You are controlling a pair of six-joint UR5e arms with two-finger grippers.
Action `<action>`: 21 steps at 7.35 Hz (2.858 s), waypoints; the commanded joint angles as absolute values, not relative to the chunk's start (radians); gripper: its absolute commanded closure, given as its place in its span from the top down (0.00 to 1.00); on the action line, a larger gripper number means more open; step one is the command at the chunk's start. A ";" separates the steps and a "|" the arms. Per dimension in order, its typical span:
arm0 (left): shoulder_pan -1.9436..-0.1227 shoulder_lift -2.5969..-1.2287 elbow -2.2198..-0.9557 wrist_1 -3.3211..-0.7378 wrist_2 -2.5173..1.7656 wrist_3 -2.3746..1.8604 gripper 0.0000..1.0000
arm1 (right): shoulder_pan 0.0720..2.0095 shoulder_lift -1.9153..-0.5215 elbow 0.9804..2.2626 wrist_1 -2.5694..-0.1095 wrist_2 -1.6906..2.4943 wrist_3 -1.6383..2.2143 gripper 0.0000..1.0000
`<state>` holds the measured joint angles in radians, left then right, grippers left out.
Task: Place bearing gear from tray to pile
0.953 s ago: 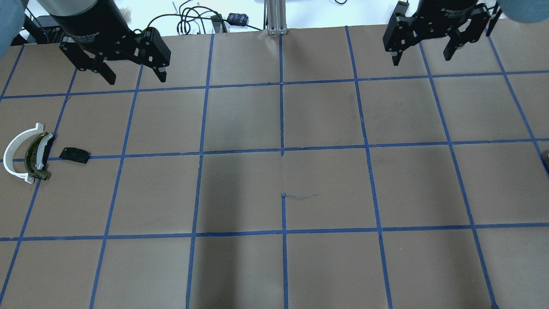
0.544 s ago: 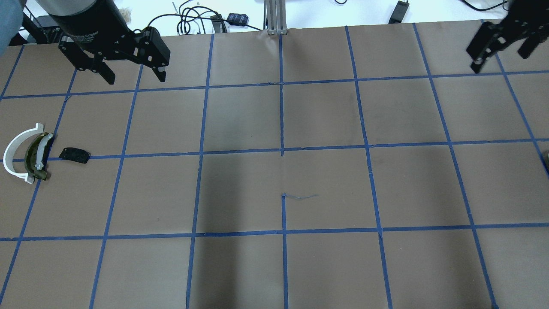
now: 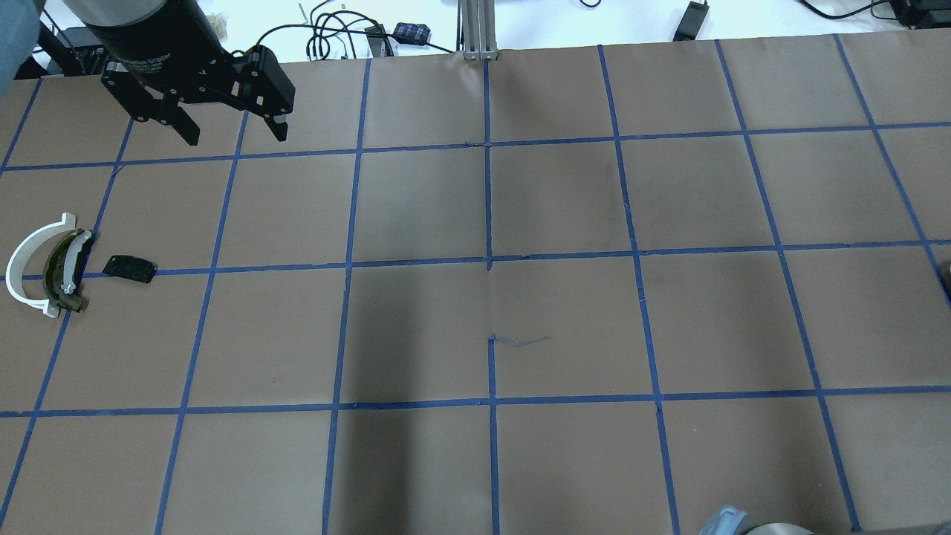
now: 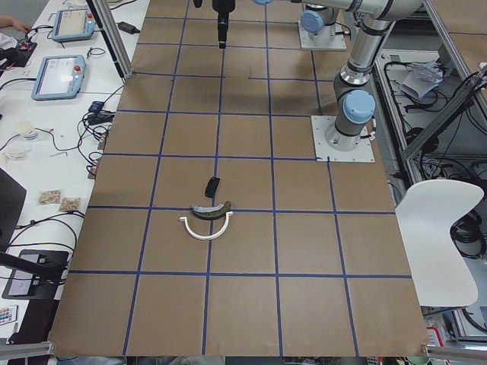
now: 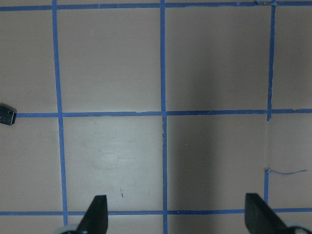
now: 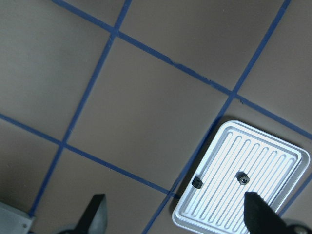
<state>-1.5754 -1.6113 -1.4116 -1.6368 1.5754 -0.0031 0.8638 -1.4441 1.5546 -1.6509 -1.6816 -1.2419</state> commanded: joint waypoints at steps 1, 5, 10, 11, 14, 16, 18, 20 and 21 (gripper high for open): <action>-1.575 -1.612 -1.414 -1.637 1.575 -0.003 1.00 | 0.690 -1.440 1.827 -2.050 -1.668 -1.700 0.98; -1.575 -1.612 -1.414 -1.637 1.575 -0.003 1.00 | 0.536 -1.266 2.013 -2.361 -1.635 -2.110 0.90; -1.575 -1.620 -1.414 -1.629 1.574 -0.003 1.00 | 0.514 -1.233 1.994 -2.327 -1.625 -2.285 0.67; -1.575 -1.620 -1.414 -1.617 1.572 -0.005 1.00 | 0.514 -1.223 1.996 -2.327 -1.621 -2.337 0.59; -1.575 -1.618 -1.417 -1.617 1.572 -0.003 1.00 | 0.515 -1.223 1.996 -2.326 -1.601 -2.350 0.34; -1.575 -1.614 -1.420 -1.617 1.572 -0.003 1.00 | 0.515 -1.227 1.991 -2.327 -1.601 -2.349 0.05; -1.575 -1.620 -1.417 -1.617 1.574 -0.003 1.00 | 0.515 -1.229 1.984 -2.329 -1.603 -2.344 0.00; -1.575 -1.608 -1.423 -1.618 1.572 -0.003 1.00 | 0.522 -1.265 1.877 -2.161 -1.571 -2.259 0.00; -1.575 -1.620 -1.414 -1.617 1.572 -0.003 1.00 | 0.531 -1.293 1.817 -2.005 -1.547 -2.120 0.00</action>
<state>-1.5754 -1.6127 -1.4192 -1.6174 1.5725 -0.0031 0.5228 -1.2611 1.8904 -2.1739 -1.5757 -2.2498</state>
